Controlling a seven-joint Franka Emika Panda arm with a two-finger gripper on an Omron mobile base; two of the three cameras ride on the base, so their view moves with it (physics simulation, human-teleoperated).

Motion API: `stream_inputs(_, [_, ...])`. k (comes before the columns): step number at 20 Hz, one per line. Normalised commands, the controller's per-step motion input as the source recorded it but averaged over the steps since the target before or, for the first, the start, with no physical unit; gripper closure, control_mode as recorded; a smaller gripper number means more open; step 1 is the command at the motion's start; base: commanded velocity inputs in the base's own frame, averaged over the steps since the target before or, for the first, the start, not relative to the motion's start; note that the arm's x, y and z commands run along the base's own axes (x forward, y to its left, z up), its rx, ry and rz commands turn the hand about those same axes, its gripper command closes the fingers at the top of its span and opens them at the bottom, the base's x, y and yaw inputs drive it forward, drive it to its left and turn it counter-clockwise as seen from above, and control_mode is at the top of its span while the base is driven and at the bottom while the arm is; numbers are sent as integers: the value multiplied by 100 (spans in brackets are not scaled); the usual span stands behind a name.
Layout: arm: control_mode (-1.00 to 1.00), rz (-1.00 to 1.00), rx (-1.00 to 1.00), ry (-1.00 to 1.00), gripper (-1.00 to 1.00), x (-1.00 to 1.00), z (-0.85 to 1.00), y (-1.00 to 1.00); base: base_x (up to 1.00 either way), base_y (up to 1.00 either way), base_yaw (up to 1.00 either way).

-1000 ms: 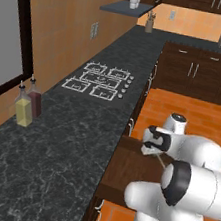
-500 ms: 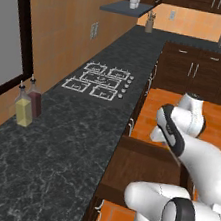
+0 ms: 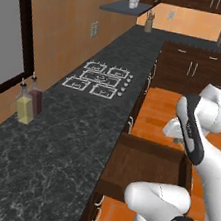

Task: Take a straw from the drawer in front and place it inside the glass cup on the dining counter.

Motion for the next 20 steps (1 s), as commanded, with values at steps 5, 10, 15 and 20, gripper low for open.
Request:
stream_inputs(5, [100,0,0,0,100,0,0,0,-100,-10,-15])
stream_inputs(10, [100,0,0,0,100,0,0,0,-51,-64,-52])
stream_inputs(15, [100,0,0,0,100,0,0,0,0,-65,-80])
stream_inputs(20, [100,0,0,0,100,0,0,0,-46,-46,-65])
